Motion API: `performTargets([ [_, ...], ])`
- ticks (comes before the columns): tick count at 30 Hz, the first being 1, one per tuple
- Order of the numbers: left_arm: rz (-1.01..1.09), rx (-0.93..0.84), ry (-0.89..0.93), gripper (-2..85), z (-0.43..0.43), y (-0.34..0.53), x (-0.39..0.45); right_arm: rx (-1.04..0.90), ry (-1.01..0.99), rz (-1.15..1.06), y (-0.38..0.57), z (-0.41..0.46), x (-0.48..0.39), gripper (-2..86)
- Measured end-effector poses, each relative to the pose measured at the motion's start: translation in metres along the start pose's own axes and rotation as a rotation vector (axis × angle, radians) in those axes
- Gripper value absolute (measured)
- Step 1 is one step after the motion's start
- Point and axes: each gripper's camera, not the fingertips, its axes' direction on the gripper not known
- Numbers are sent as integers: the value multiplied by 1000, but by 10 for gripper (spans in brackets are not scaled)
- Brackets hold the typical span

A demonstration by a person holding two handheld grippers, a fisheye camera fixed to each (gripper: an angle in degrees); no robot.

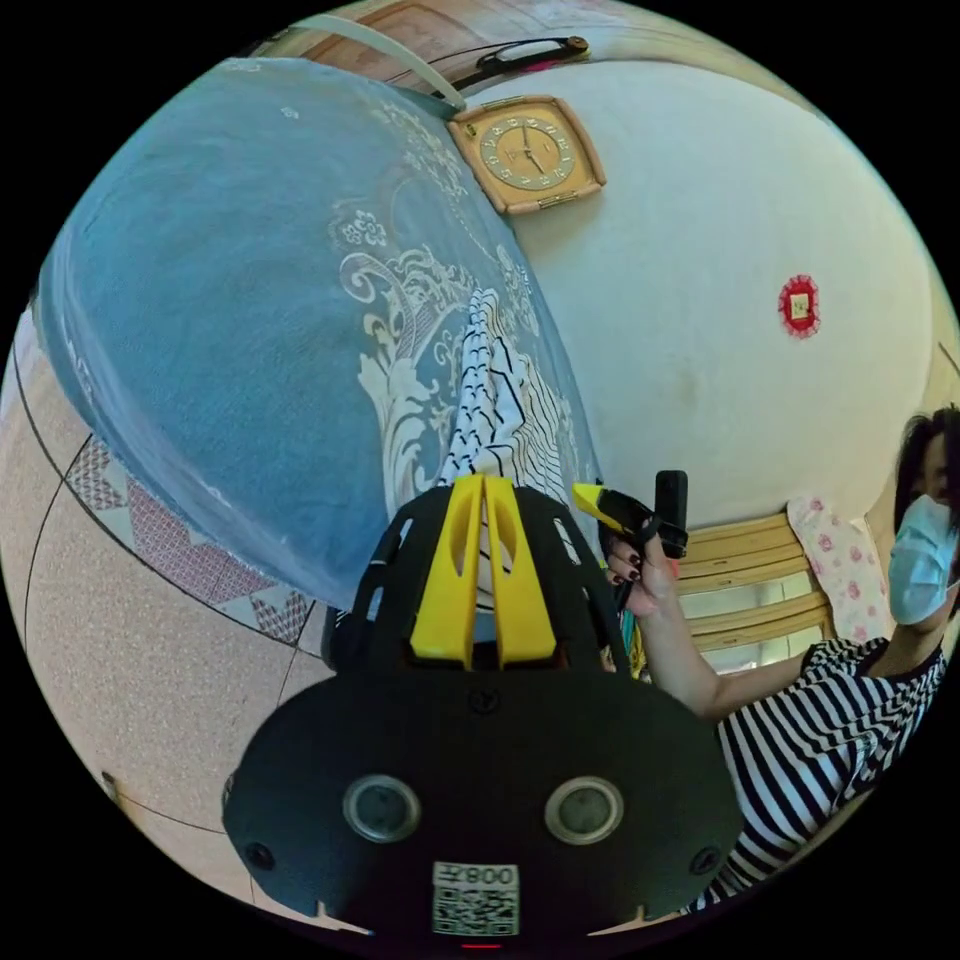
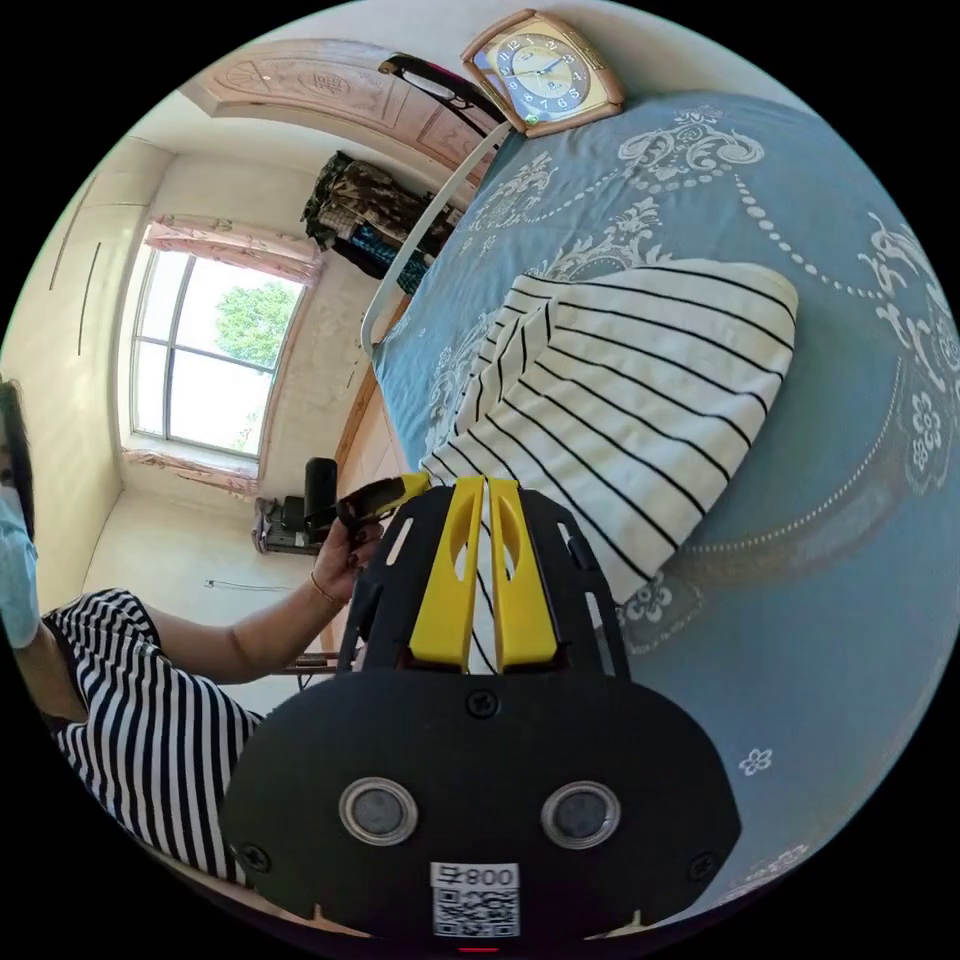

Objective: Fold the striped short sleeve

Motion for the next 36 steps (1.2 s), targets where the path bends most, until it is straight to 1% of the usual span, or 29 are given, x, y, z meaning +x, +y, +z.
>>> performTargets([
  [3,24,42,23,8,-6,4,17,-32,45,17,36,-6,5,15],
  [4,68,52,55,11,-5,2,29,-27,48,28,43,-8,6,15],
  [6,152,28,55,19,5,-9,50,29,16,57,66,-21,12,17],
  [8,263,-21,-38,41,29,-34,80,36,15,66,75,-26,15,19],
  [10,305,-71,-113,51,52,-55,95,45,17,54,75,-30,14,21],
  [12,340,-129,-205,42,76,-71,106,60,48,14,57,-38,12,24],
  [14,338,-235,-369,18,109,-83,114,67,78,-15,39,-42,11,26],
  [16,367,-225,-419,11,115,-85,125,68,77,-44,21,-44,9,26],
  [20,438,-135,-437,5,108,-89,150,65,139,-124,-26,-38,2,24],
  [25,420,-206,-485,5,131,-83,150,0,162,-95,-81,-11,15,17],
  [27,407,-184,-468,5,129,-75,152,-66,180,-54,-93,5,27,9],
  [29,419,-117,-437,5,119,-57,164,-83,167,-39,-93,8,34,7],
  [31,434,-104,-429,4,117,-41,171,-80,126,-32,-91,3,39,8],
  [33,451,-152,-409,3,123,-25,173,-65,122,-31,-83,-10,38,12],
  [34,443,-208,-447,3,131,-17,170,-56,124,-31,-79,-14,37,15],
  [35,435,-231,-515,2,137,-9,166,-41,116,-29,-70,-25,33,20],
  [36,432,-232,-533,2,137,-5,165,-15,93,-44,-55,-39,28,25],
])
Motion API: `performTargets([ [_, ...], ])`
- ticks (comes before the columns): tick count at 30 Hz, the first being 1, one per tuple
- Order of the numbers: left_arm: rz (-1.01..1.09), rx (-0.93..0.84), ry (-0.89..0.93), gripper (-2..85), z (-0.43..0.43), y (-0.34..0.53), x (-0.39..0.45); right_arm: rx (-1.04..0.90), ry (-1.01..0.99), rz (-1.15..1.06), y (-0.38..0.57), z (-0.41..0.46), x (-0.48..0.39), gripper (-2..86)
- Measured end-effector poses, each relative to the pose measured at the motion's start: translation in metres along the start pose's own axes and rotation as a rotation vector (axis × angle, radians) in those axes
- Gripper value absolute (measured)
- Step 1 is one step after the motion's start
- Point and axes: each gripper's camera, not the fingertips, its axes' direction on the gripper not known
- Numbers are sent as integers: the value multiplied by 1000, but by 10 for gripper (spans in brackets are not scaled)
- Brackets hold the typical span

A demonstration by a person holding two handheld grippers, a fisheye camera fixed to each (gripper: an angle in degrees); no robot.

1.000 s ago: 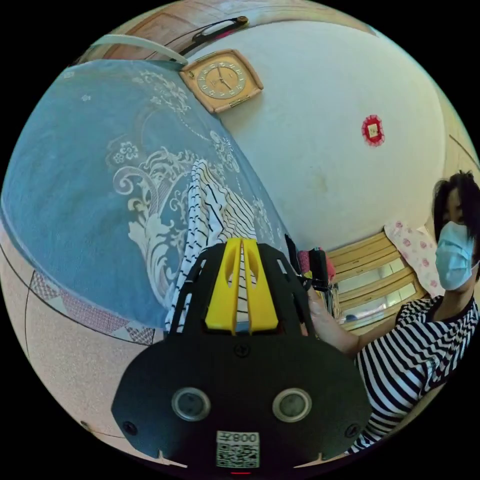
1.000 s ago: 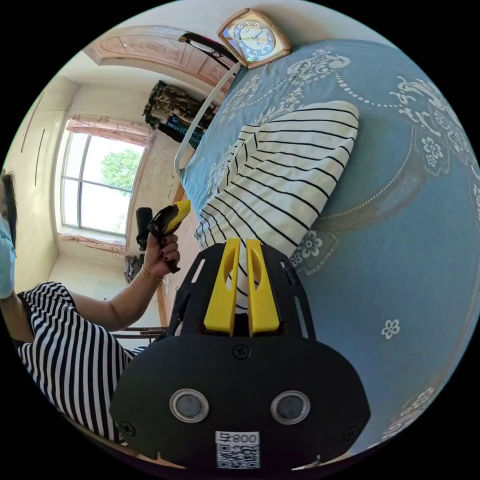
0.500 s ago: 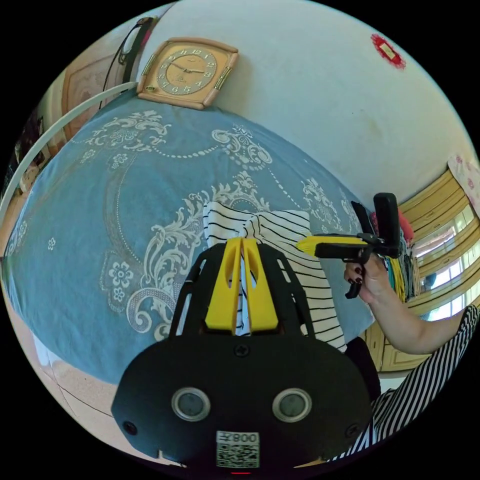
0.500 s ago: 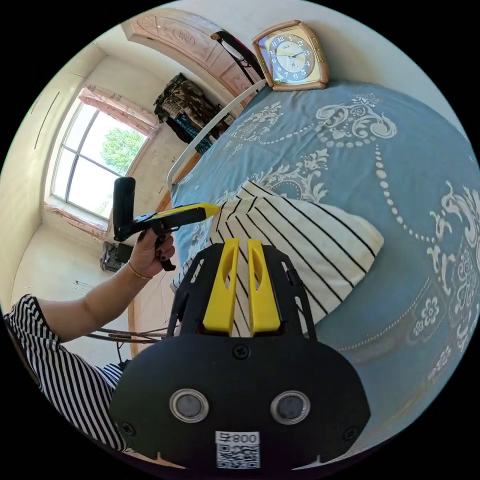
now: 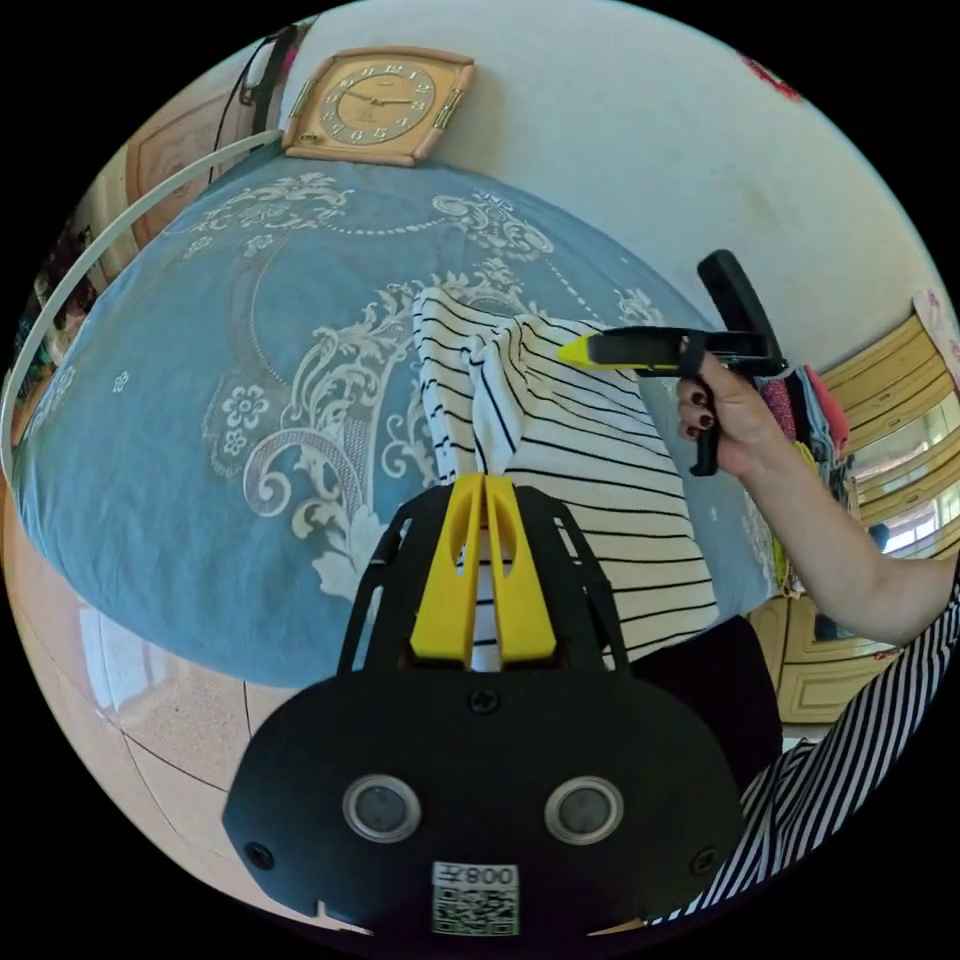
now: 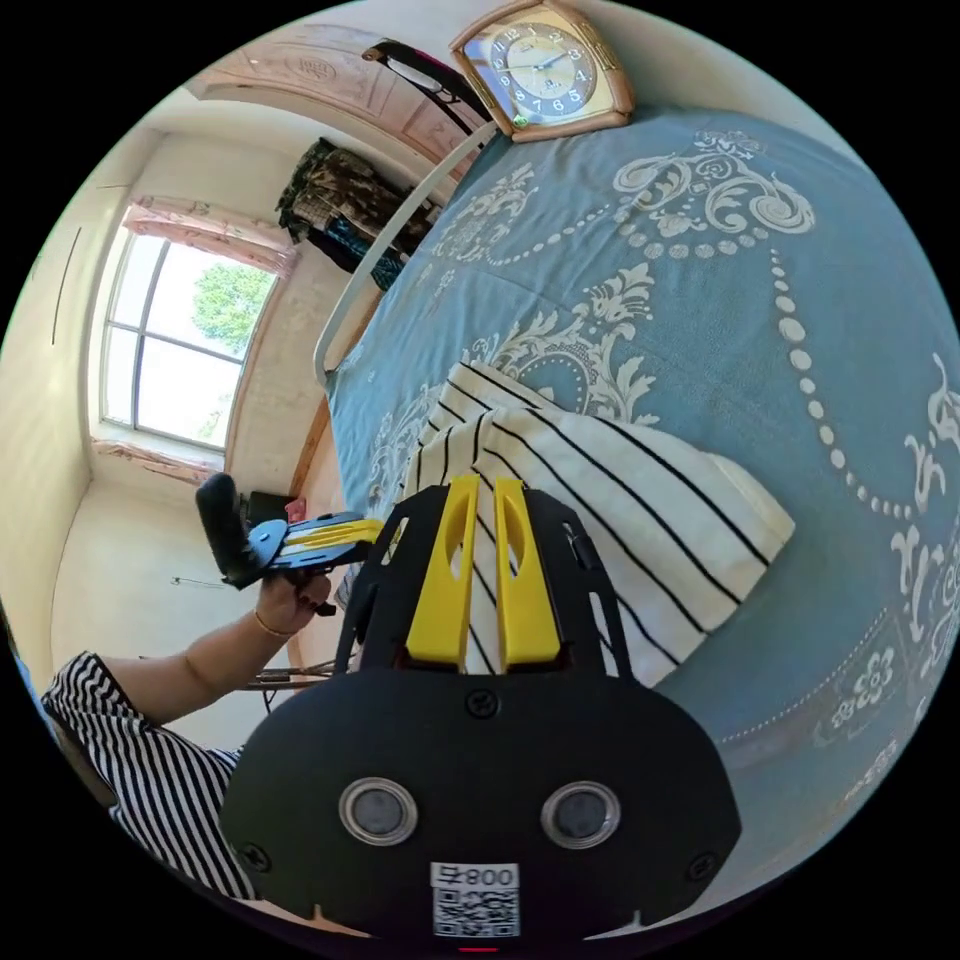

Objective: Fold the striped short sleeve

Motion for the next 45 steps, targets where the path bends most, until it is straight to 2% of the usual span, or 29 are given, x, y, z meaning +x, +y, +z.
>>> performTargets([
  [5,-56,147,141,2,-34,42,12,111,-55,35,116,-61,-4,41],
  [8,22,86,172,2,-30,63,39,89,-125,168,196,-67,4,60],
  [12,-9,-56,61,2,2,82,47,59,-252,323,258,-45,10,79],
  [14,-140,-13,201,2,3,92,36,32,-308,348,267,-33,10,81],
  [17,-59,20,139,3,-12,97,63,69,-330,337,274,-37,3,82],
  [20,49,15,210,4,-11,102,101,80,-247,278,280,-45,-19,92],
  [24,75,-25,193,5,6,107,131,66,-99,205,286,-42,-58,98],
  [33,110,-26,214,39,5,130,172,35,251,70,277,-42,-113,19],
  [36,253,-25,150,80,3,137,206,32,319,21,278,-51,-135,15],
  [40,524,-68,-36,122,15,147,269,40,275,30,271,-67,-141,14],
  [45,711,-29,-348,60,33,168,317,44,152,87,264,-91,-132,20],
])
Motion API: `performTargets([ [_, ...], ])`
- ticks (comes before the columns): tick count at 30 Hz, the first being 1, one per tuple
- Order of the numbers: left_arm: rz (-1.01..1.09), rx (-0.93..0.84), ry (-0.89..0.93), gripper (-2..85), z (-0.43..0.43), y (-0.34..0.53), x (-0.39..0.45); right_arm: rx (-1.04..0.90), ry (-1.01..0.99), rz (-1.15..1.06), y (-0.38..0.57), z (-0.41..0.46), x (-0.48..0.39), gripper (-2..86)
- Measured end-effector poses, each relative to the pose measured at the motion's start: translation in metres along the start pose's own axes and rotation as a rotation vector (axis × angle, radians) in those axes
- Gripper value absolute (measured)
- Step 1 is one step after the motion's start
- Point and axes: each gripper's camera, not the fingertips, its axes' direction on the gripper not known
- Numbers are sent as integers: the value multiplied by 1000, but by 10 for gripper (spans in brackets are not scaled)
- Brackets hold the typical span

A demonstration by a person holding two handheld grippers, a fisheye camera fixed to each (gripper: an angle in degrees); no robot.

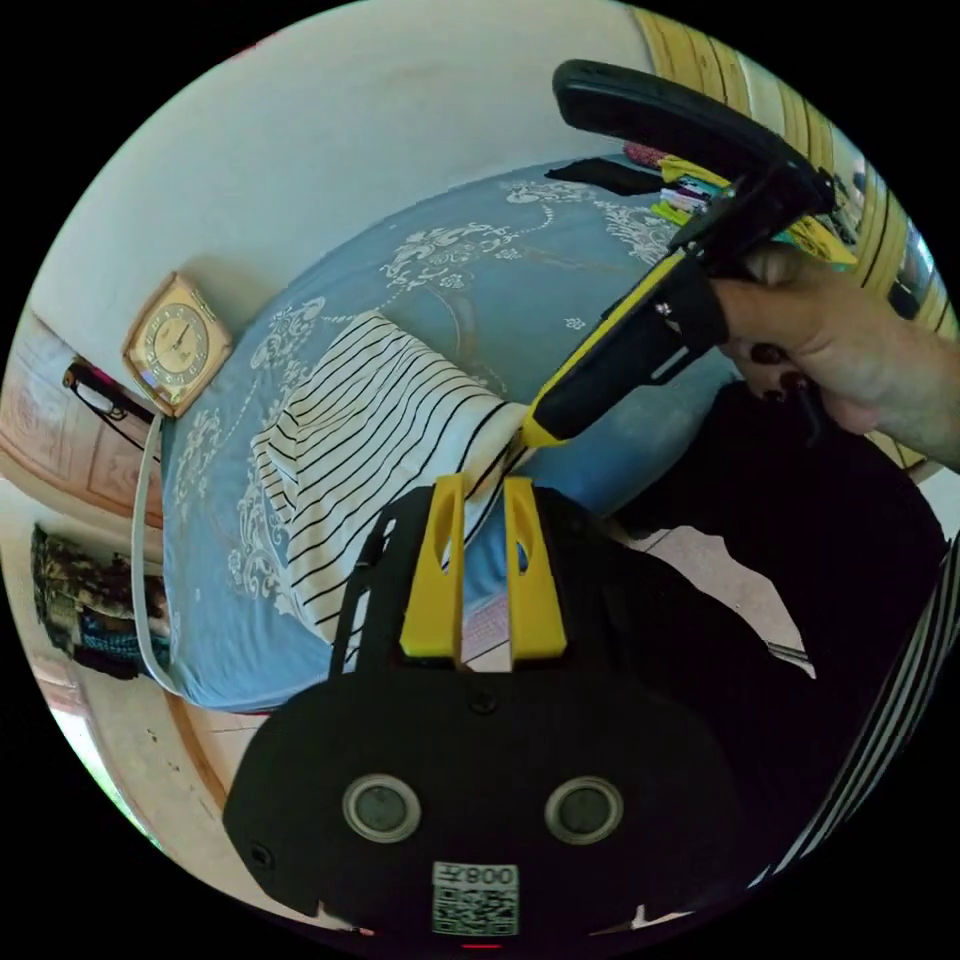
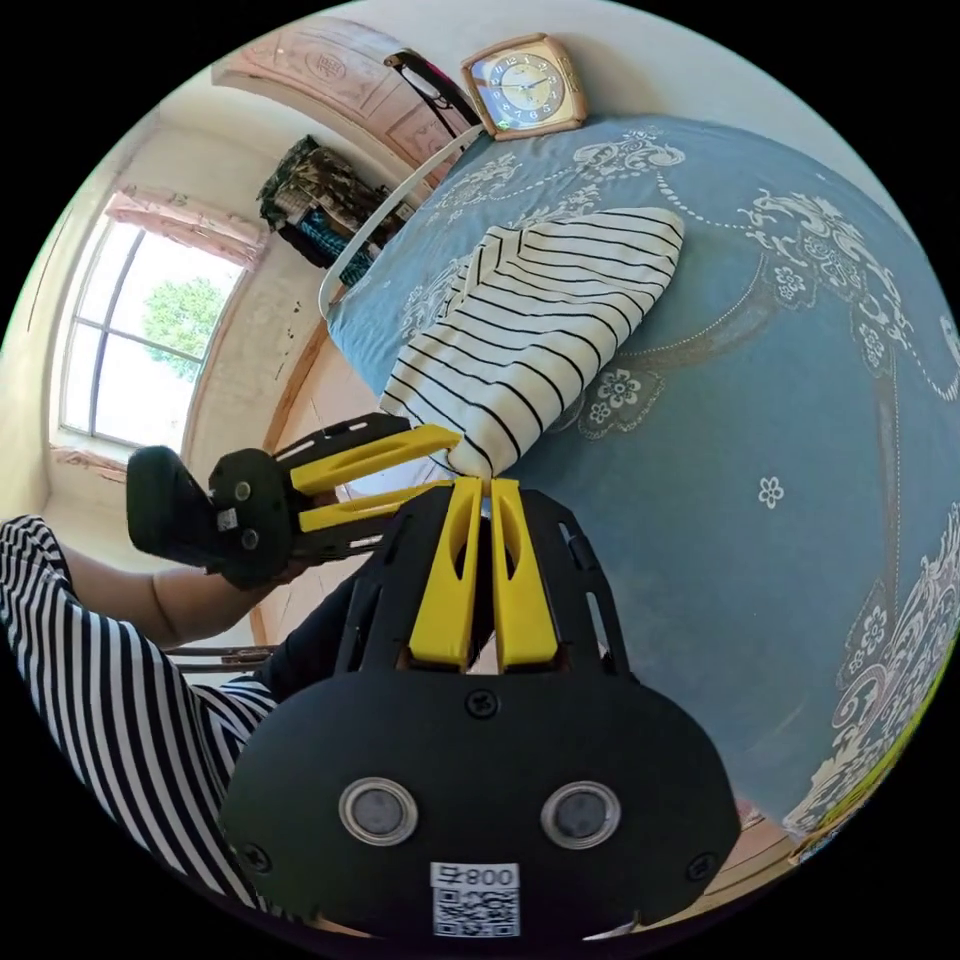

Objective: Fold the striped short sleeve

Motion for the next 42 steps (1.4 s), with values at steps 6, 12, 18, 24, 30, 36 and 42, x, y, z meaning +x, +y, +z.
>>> performTargets([
  [6,-69,4,1,24,-3,9,-2,-37,-206,72,0,-17,36,49],
  [12,-102,27,14,19,-10,21,-16,97,-598,323,18,-29,110,106],
  [18,-94,28,-1,22,-11,37,-31,79,-786,404,-1,-13,118,95],
  [24,-231,25,104,35,-14,72,-78,45,-770,387,-15,-27,106,39],
  [30,-852,106,711,80,22,185,-172,93,-738,304,-31,-77,76,28],
  [36,-1343,465,1155,123,84,281,-212,86,-708,250,-48,-108,46,25],
  [42,-1535,635,1224,115,104,317,-230,100,-713,264,-45,-134,30,23],
])
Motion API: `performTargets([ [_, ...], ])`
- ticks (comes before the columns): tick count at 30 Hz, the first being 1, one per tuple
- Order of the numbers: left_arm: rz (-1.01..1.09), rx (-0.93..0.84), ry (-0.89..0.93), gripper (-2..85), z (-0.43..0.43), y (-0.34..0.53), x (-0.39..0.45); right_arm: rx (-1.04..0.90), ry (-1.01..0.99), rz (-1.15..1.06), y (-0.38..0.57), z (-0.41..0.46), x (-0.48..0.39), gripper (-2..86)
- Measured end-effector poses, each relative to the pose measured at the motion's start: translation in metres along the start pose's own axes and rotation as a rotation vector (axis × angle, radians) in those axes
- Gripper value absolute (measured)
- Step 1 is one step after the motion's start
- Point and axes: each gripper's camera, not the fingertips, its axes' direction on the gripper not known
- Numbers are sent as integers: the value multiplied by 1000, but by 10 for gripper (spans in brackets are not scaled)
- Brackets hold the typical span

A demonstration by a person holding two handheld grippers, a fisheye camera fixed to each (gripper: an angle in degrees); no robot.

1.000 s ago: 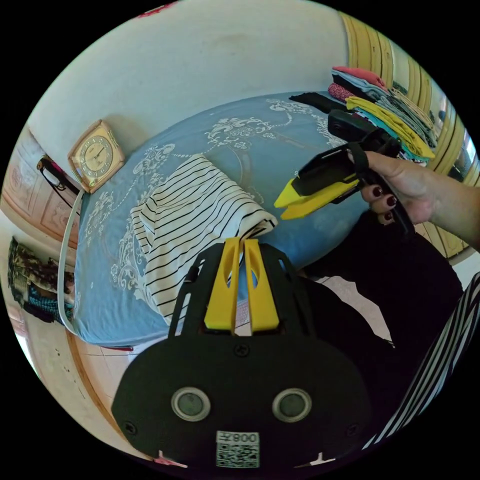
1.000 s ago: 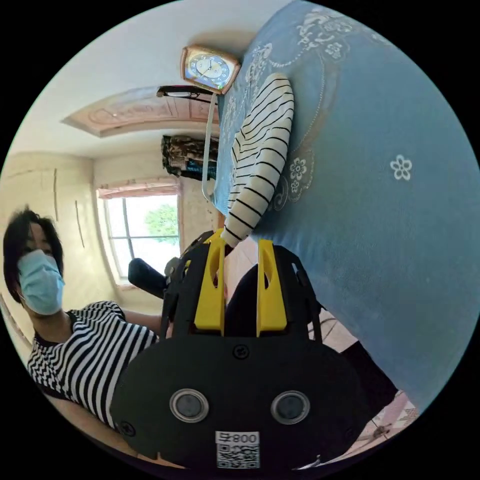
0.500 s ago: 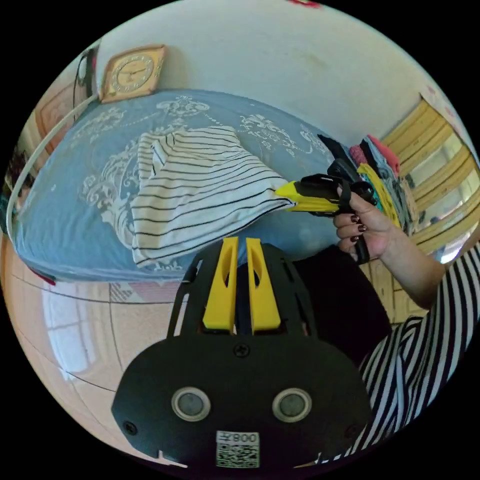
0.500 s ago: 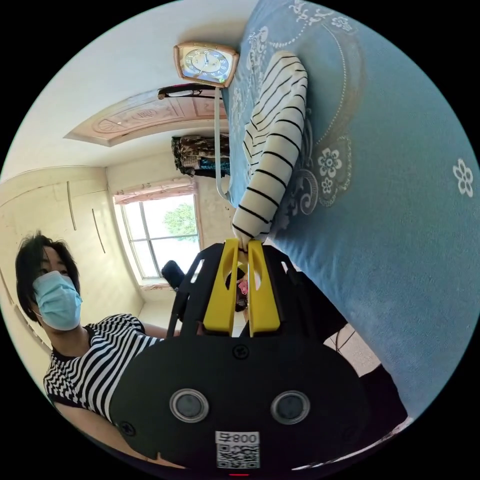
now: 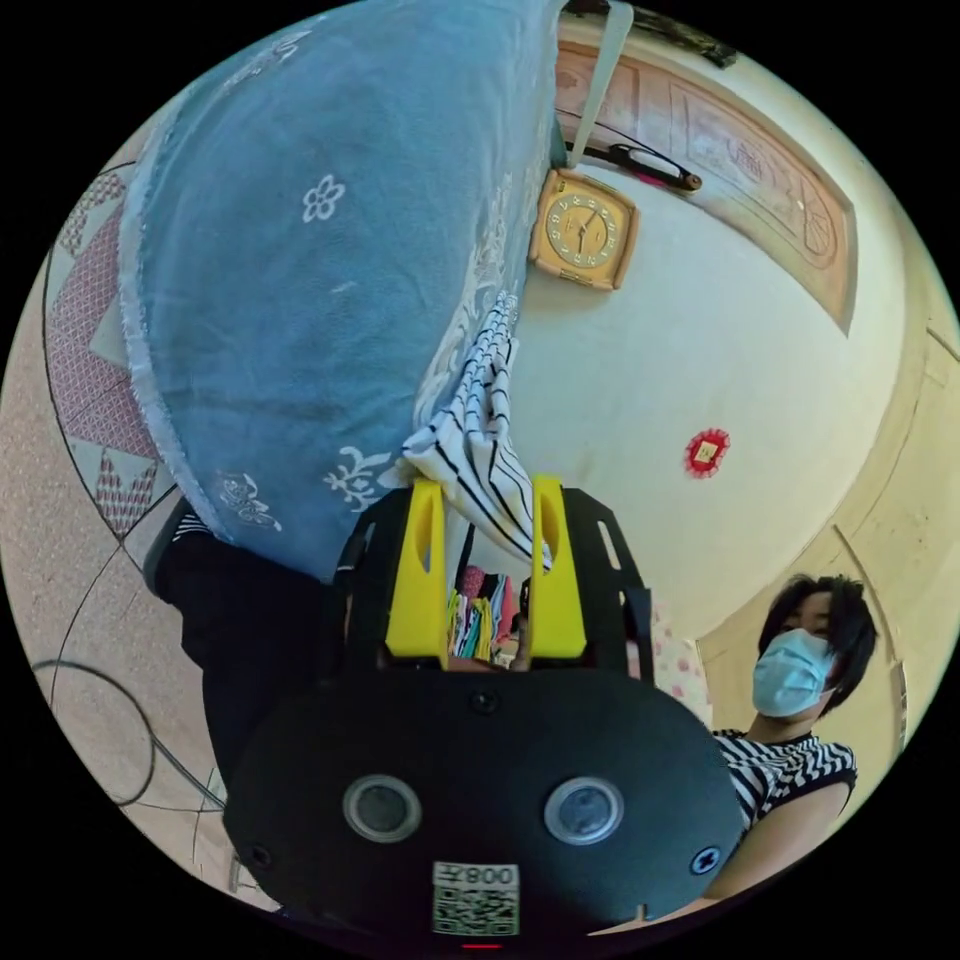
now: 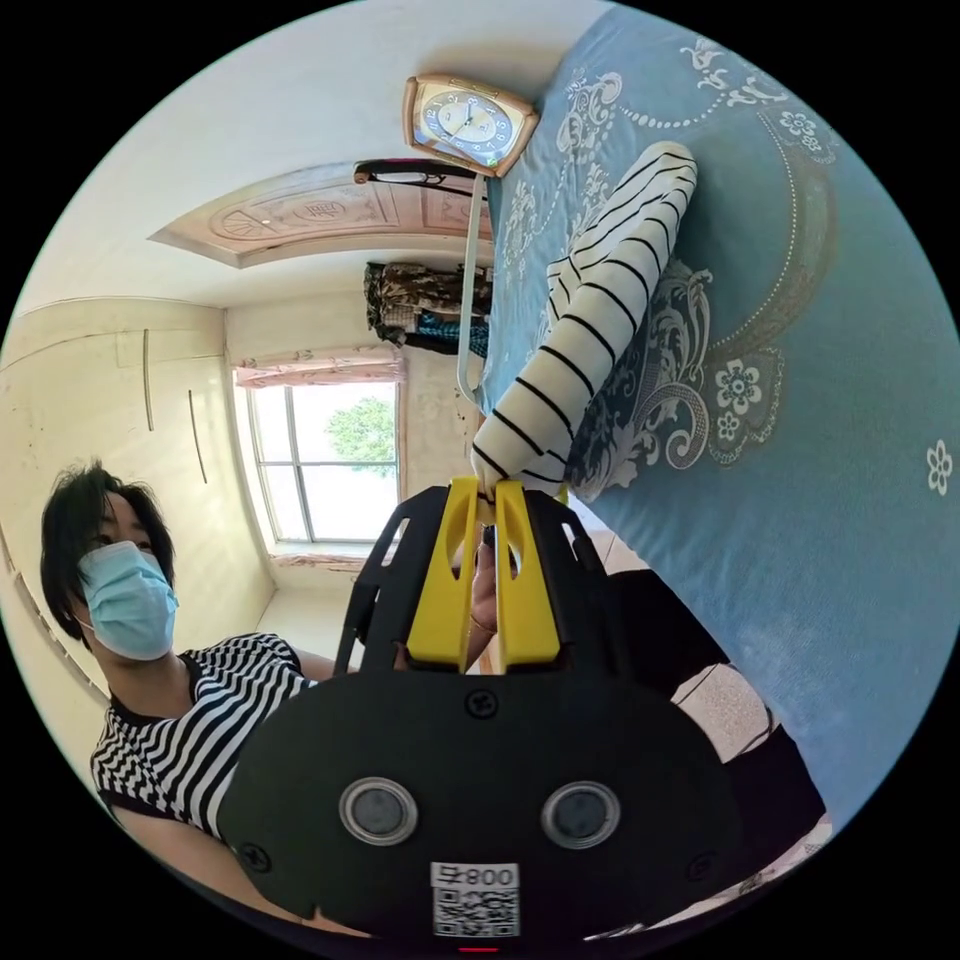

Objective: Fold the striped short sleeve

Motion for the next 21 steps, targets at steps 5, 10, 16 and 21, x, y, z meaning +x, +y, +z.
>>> performTargets([
  [5,-36,73,40,49,-16,-9,-5,11,0,3,11,-10,-24,21],
  [10,33,41,-15,39,-22,3,20,43,-13,-4,30,-27,-57,19],
  [16,225,-44,30,36,-22,28,83,97,-12,-84,75,-65,-127,17],
  [21,432,-137,89,34,-8,58,146,168,-18,-224,131,-105,-215,16],
])
